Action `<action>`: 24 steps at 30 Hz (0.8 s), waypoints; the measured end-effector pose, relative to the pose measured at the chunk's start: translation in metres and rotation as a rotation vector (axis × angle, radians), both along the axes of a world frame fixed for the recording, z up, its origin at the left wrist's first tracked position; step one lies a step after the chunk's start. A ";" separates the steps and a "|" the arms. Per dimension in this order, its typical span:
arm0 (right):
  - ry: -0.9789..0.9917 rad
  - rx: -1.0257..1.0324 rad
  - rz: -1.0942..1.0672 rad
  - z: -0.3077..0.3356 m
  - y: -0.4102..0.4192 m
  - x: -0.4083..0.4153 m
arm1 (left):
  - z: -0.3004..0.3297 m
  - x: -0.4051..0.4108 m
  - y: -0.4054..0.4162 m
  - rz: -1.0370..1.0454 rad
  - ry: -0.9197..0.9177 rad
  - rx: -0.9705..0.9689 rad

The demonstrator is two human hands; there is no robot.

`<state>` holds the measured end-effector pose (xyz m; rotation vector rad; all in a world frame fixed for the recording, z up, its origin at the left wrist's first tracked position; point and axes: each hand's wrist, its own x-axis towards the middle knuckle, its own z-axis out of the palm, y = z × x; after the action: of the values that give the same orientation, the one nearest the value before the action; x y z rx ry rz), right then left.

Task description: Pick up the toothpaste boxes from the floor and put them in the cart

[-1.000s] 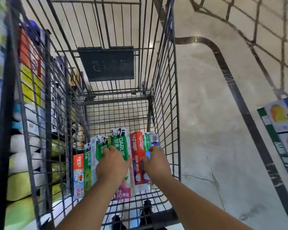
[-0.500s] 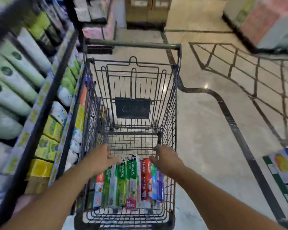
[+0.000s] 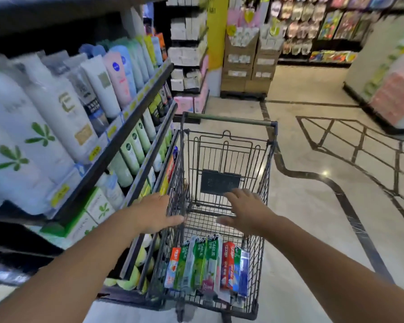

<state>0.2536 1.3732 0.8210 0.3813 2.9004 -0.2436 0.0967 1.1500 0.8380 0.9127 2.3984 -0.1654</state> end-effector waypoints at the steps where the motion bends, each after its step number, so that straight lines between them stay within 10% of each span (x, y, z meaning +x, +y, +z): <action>1: 0.004 0.001 0.000 0.004 -0.005 0.003 | 0.001 0.003 -0.009 0.013 -0.005 -0.003; 24: 0.018 0.096 0.428 0.043 -0.382 0.047 | 0.038 0.151 -0.438 0.405 0.077 0.218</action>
<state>0.3004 0.9907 0.8644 -0.2311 2.9261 -0.0384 0.2477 0.7118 0.8763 0.4990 2.6525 0.2220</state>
